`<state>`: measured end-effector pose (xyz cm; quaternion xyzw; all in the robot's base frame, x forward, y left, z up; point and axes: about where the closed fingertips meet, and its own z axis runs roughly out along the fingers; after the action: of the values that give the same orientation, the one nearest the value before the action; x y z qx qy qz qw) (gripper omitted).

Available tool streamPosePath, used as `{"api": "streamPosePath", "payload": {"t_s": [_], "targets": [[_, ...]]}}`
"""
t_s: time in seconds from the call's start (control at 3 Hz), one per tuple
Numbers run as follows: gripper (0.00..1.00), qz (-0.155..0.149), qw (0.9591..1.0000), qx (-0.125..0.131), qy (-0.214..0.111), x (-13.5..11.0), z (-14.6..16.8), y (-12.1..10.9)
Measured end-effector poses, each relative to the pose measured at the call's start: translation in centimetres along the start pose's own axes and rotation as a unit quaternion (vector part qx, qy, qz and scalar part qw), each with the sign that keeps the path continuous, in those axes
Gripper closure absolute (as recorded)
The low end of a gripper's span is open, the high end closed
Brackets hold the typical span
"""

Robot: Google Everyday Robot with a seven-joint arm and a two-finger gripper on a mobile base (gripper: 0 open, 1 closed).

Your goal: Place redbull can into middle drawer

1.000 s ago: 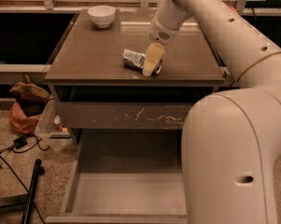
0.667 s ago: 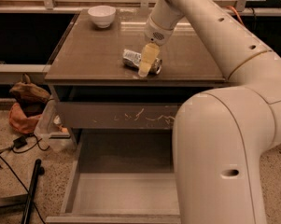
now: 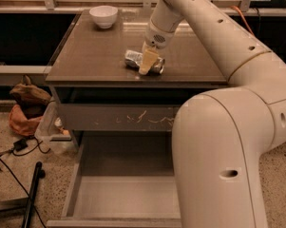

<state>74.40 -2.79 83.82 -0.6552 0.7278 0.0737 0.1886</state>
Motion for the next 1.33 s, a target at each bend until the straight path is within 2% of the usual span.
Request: {"api": "streamPosePath", "payload": {"t_s": [0.33, 0.67, 1.0, 1.33], "targets": [[0.64, 0.000, 1.0000, 0.000, 0.000, 0.0, 0.0, 0.0], [0.87, -0.001, 0.9999, 0.015, 0.002, 0.2, -1.7, 0.9], [1.00, 0.026, 0.9976, 0.063, -0.014, 0.7, -6.6, 3.3], [1.00, 0.050, 0.9894, 0.117, -0.071, 0.5, -12.0, 7.4]]}}
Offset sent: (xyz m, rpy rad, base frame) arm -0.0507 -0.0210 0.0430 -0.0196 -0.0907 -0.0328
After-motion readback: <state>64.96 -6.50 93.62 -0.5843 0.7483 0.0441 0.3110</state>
